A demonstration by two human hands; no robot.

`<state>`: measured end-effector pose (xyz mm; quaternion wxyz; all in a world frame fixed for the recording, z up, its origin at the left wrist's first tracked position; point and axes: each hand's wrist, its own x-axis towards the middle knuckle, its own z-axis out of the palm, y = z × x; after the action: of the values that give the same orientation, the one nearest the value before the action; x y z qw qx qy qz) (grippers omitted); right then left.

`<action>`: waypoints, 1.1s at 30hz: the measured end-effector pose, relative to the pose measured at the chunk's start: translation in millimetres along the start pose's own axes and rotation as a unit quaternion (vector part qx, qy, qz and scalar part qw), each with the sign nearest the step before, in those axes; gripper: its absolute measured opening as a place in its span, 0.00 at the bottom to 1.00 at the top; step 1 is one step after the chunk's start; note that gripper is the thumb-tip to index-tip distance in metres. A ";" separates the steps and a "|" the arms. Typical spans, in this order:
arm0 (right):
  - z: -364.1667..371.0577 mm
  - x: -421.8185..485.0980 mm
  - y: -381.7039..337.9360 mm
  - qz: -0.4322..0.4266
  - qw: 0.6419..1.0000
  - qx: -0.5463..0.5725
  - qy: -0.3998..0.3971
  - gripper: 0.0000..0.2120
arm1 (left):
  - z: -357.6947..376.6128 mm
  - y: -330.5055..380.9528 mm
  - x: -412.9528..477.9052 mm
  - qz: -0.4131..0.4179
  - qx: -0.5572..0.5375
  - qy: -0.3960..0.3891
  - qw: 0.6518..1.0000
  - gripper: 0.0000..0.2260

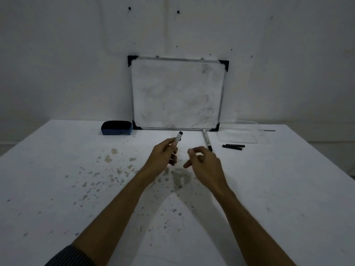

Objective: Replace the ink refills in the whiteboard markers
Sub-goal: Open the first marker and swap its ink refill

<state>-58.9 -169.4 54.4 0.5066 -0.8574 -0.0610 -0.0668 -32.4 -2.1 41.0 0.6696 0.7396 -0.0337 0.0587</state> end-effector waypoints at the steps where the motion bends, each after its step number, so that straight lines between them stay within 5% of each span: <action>1: -0.8 7.3 -1.4 0.002 1.000 0.010 0.011 0.14 | -2.8 0.3 -1.9 0.017 0.074 0.006 0.997 0.15; 4: 4.4 29.1 2.0 0.006 1.000 0.018 0.015 0.22 | -8.7 -11.5 -12.8 0.091 0.219 0.036 0.971 0.17; 9: 10.1 38.7 25.3 0.017 0.984 0.162 -0.079 0.25 | -14.0 -33.1 -20.2 0.104 0.207 -0.015 0.973 0.16; 14: 15.6 40.2 35.7 -0.010 0.990 0.110 -0.093 0.23 | -17.5 -39.0 -11.7 0.131 0.200 -0.029 0.971 0.16; 25: 12.2 43.0 34.1 -0.042 0.992 -0.093 -0.080 0.22 | -16.3 -52.6 -3.7 0.284 0.376 0.014 0.882 0.19; 29: 21.8 39.7 40.7 -0.079 0.992 -0.092 -0.025 0.23 | -13.1 -51.4 -4.9 0.263 0.327 -0.010 0.907 0.17; 33: 23.7 38.7 45.1 -0.109 0.983 -0.143 -0.032 0.22 | -15.8 -36.6 -11.0 0.113 0.252 -0.050 0.960 0.21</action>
<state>-11.7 -168.8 11.1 0.3662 -0.9109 -0.1602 -0.1020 -39.2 17.0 5.0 0.4482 0.8776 -0.1347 0.1040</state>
